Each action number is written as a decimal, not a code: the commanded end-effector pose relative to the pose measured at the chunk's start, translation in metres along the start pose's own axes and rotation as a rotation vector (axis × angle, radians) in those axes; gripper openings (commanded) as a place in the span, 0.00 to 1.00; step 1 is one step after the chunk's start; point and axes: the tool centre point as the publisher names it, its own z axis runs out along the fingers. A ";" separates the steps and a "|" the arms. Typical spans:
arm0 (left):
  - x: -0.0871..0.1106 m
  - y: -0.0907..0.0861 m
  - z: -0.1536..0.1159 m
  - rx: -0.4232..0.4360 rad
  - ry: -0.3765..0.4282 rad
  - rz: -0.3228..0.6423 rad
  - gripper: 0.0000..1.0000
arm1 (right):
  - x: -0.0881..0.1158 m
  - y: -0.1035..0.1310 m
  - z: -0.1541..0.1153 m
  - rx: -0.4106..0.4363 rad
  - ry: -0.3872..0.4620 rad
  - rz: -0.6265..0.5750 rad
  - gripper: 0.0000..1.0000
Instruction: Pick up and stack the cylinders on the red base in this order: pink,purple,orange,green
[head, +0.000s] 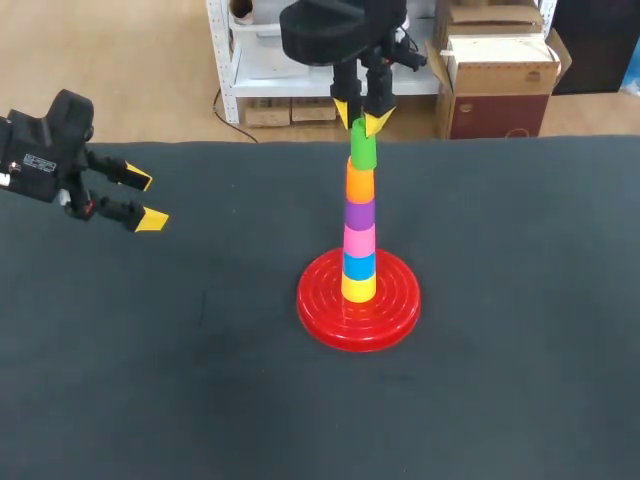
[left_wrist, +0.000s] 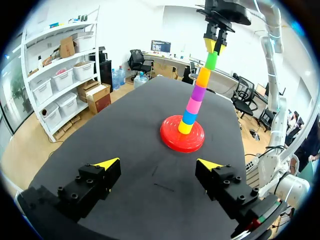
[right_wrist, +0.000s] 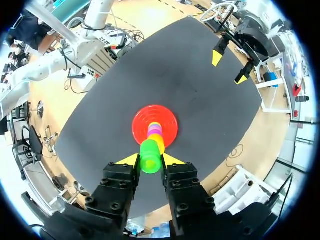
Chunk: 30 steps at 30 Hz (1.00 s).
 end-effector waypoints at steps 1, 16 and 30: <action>0.002 0.001 0.000 0.000 -0.003 0.003 1.00 | 0.001 0.001 0.006 0.018 0.010 0.003 0.00; 0.002 0.001 0.000 0.000 -0.003 0.003 1.00 | 0.003 -0.005 0.013 0.008 0.013 0.004 0.00; 0.002 0.001 0.000 0.000 -0.003 0.003 1.00 | 0.001 0.000 0.022 -0.016 -0.001 0.022 0.00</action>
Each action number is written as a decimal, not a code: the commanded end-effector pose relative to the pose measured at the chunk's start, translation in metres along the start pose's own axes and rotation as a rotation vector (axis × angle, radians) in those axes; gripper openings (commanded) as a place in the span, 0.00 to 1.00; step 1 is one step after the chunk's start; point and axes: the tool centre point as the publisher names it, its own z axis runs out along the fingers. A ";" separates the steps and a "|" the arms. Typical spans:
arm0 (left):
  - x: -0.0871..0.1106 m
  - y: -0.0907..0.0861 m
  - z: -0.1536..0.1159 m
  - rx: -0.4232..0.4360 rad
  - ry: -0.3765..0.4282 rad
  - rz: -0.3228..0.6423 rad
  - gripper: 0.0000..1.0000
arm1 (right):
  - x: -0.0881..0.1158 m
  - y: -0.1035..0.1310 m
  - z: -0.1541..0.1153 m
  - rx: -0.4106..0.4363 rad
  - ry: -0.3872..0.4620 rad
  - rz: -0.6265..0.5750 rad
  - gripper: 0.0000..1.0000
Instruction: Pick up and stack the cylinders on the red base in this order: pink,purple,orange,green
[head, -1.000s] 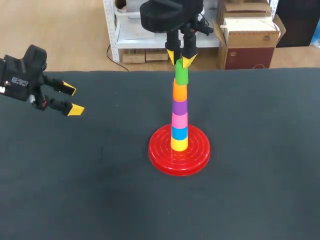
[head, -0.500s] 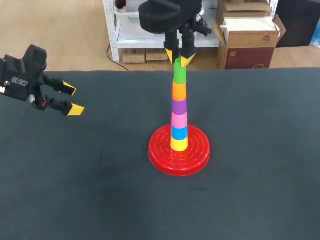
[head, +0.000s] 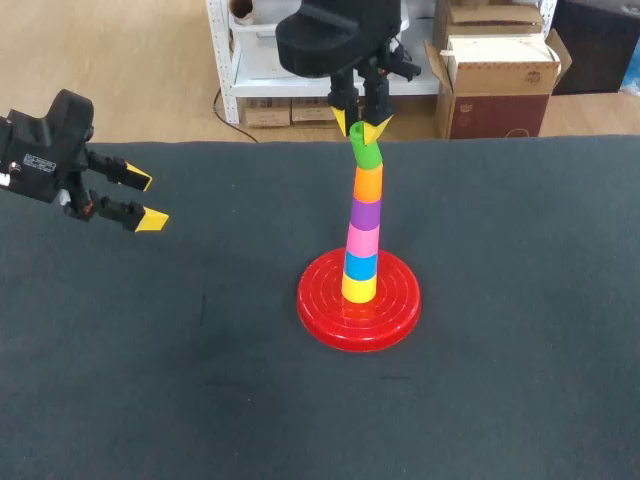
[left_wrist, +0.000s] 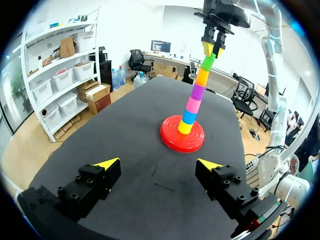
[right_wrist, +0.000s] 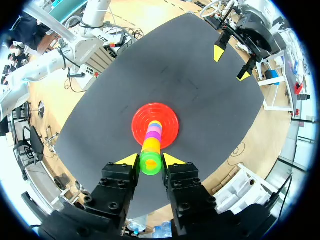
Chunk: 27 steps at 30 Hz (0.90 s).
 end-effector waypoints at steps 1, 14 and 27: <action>0.002 0.001 0.000 0.000 -0.003 0.003 1.00 | 0.001 0.004 0.012 0.001 -0.014 0.015 0.00; 0.002 0.001 0.000 0.000 -0.003 0.003 1.00 | -0.002 0.013 0.008 0.073 -0.031 0.074 0.00; 0.002 0.001 0.000 0.000 -0.003 0.003 1.00 | 0.001 0.015 0.007 0.194 -0.135 0.156 0.00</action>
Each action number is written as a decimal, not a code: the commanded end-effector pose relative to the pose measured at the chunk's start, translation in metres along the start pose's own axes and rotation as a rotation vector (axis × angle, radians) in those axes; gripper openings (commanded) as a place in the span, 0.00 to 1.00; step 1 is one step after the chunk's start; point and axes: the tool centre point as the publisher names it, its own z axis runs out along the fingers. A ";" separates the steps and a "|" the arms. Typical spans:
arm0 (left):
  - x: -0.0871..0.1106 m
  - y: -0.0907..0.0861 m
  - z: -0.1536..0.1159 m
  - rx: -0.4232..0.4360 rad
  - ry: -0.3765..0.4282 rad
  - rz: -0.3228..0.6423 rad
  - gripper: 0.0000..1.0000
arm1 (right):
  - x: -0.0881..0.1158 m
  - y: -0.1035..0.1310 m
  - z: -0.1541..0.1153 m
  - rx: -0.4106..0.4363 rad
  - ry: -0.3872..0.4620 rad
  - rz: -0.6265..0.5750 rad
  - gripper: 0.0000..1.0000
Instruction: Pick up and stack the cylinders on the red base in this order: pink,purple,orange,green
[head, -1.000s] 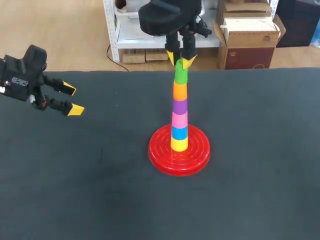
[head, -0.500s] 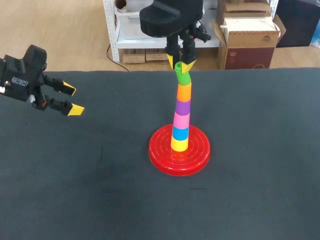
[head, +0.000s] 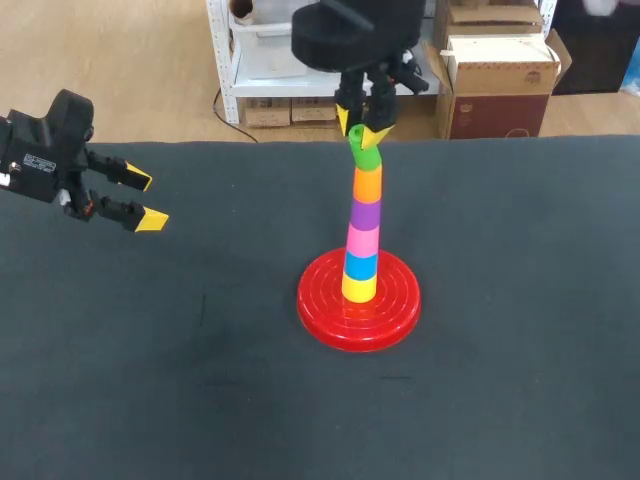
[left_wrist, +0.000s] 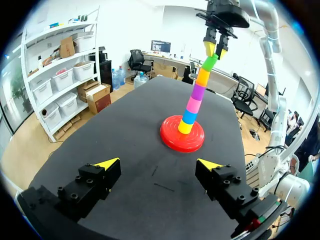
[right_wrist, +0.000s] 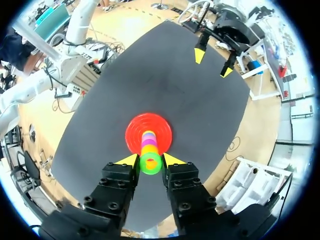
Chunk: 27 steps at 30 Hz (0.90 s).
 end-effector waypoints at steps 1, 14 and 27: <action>0.002 0.000 0.000 0.000 -0.003 0.003 1.00 | 0.007 0.009 0.003 0.077 -0.021 0.001 0.00; 0.002 0.000 0.000 0.000 -0.003 0.003 1.00 | 0.009 0.001 -0.004 0.100 -0.068 -0.009 0.00; 0.002 0.000 0.000 0.000 -0.003 0.003 1.00 | 0.008 0.004 0.018 0.032 -0.099 0.002 0.00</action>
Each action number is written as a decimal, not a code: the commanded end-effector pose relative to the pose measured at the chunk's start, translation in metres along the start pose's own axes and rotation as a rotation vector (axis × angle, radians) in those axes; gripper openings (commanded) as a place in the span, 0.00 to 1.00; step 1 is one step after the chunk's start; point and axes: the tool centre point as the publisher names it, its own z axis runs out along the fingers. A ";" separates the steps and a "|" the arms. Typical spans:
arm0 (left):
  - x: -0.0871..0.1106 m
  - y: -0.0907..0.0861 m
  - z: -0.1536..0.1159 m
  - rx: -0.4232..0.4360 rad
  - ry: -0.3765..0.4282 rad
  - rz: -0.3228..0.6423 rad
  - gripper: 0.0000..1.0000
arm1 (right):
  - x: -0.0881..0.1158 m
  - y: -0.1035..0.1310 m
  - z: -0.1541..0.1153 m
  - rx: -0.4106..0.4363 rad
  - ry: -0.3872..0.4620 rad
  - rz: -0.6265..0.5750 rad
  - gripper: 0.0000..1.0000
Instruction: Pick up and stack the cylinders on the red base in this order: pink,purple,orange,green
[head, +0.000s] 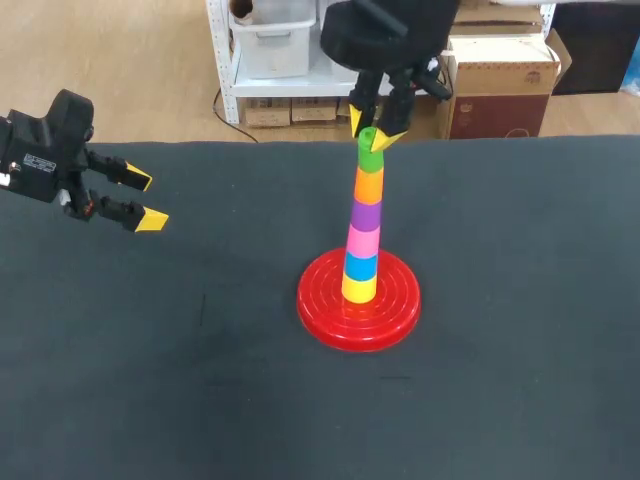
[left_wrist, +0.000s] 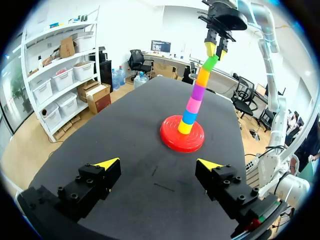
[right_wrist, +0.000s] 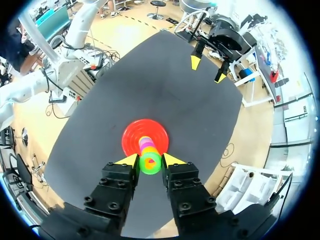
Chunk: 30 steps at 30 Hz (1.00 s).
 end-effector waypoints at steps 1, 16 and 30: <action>0.002 0.000 0.000 0.000 -0.003 0.003 1.00 | 0.004 -0.004 0.014 -0.010 -0.016 0.013 0.00; 0.002 0.000 0.000 0.000 -0.003 0.003 1.00 | 0.008 -0.004 -0.007 0.073 -0.025 0.034 0.00; 0.002 0.000 0.000 0.000 -0.003 0.003 1.00 | 0.010 -0.004 0.010 0.007 -0.084 0.046 0.00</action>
